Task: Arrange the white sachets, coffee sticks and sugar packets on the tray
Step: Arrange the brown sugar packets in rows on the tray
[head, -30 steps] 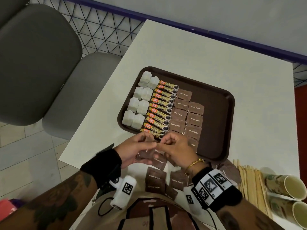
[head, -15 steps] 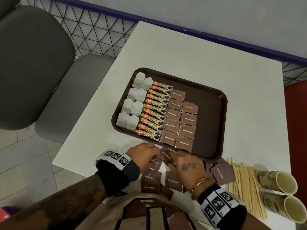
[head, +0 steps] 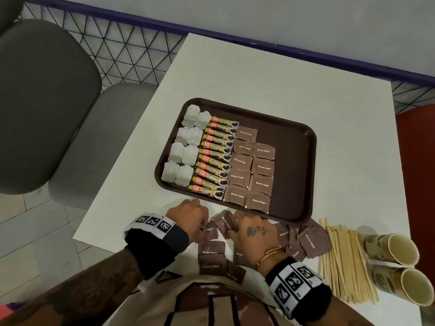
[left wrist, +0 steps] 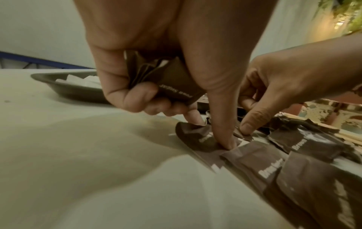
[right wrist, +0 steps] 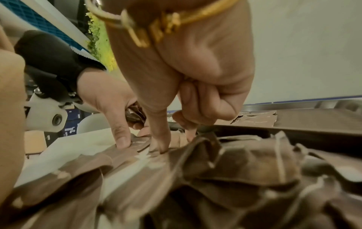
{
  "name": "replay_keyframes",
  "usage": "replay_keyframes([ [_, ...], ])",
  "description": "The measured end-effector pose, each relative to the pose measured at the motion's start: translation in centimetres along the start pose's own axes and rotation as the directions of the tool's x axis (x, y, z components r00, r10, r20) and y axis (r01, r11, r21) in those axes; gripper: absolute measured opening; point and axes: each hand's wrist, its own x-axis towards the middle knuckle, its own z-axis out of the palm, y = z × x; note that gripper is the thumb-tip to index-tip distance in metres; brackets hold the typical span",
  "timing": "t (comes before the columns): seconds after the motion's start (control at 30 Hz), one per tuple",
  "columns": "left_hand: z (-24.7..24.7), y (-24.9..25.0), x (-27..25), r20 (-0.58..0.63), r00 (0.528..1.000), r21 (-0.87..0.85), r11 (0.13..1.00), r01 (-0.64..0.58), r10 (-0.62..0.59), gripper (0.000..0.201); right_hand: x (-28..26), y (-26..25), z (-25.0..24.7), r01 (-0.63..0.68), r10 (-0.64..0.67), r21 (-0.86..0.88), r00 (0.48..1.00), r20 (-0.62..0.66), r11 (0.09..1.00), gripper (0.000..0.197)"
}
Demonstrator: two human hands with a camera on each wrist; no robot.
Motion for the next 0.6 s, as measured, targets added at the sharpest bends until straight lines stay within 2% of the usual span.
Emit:
replay_keyframes([
  [0.17,-0.2,-0.2,-0.2,0.001,0.998,-0.058,0.996,0.069,-0.069,0.041,0.4,-1.0,-0.1,-0.046,0.049,0.077,0.998,-0.044,0.996,0.042],
  [0.27,-0.1,-0.3,-0.3,0.022,0.993,-0.078,0.991,0.113,-0.112,0.039,0.8,-1.2,0.0,-0.076,0.077,0.12,0.997,-0.007,0.99,0.034],
  [0.43,-0.5,-1.5,0.5,0.065,0.987,-0.298,0.941,0.162,-0.149,0.012,1.4,-1.3,0.8,-0.118,0.123,0.219,0.992,-0.007,0.969,0.024],
  [0.5,-0.7,-1.9,0.7,0.068,0.988,-0.362,0.92,0.152,-0.136,0.015,1.3,-1.0,0.7,-0.103,0.116,0.202,0.992,-0.053,0.974,0.026],
  [0.6,-0.8,-2.6,0.5,0.061,0.993,-0.449,0.886,0.118,-0.101,0.01,1.0,-0.7,0.5,-0.067,0.076,0.083,0.992,-0.106,0.994,0.029],
])
